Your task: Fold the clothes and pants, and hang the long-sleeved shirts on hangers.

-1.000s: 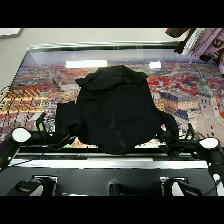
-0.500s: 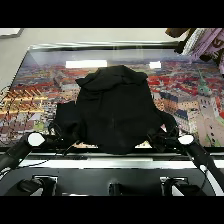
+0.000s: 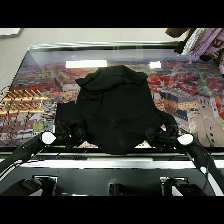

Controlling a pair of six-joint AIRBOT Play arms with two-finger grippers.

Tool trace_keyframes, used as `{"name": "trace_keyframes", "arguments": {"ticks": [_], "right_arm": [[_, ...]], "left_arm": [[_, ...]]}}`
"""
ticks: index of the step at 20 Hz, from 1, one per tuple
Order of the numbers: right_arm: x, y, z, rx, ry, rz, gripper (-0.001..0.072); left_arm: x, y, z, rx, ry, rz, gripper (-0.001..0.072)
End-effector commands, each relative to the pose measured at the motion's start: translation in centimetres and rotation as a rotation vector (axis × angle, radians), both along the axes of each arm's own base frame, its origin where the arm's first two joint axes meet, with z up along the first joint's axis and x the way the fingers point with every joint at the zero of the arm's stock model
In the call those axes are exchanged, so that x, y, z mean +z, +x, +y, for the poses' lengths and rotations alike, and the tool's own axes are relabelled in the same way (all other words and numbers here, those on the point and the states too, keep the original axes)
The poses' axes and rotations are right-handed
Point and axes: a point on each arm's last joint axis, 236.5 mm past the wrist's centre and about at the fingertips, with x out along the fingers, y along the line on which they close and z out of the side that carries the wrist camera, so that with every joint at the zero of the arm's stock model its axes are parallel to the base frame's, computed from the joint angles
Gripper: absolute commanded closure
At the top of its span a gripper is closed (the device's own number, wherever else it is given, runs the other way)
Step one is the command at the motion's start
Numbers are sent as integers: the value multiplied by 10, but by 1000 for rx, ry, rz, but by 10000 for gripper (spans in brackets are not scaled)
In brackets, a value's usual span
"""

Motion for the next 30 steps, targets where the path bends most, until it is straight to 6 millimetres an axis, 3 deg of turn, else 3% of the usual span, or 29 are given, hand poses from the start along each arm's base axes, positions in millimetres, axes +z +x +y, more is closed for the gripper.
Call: {"name": "trace_keyframes", "arguments": {"ticks": [1,4,7,9,11,13,15,20,25,27,30], "right_arm": [[16,-12,-5,4,-32,-5,673],[38,-54,-11,61,-78,54,673],[64,-117,-8,136,-77,120,673],[81,-158,-6,130,-59,167,673],[100,-171,-6,71,-46,142,673],[121,-151,-8,-8,-30,69,673],[135,-115,-9,-77,-5,17,673],[117,-9,-16,-60,-60,48,673],[65,86,-21,-67,-93,141,673],[53,119,-24,-114,-94,117,673],[41,152,-31,-188,-94,58,670]], "left_arm": [[12,17,0,52,-33,-33,688],[46,1,10,-37,-40,-37,689],[75,-58,36,-231,46,8,689],[94,-95,42,-325,60,15,689],[115,-110,35,-352,4,-29,689],[131,-108,25,-347,-48,-65,689],[144,-81,16,-290,-85,-129,689],[141,7,-8,-179,-145,-185,689],[92,104,-18,-143,-101,-97,689],[73,140,-19,-124,-95,-69,690],[47,173,-30,-149,-88,-50,688]]}}
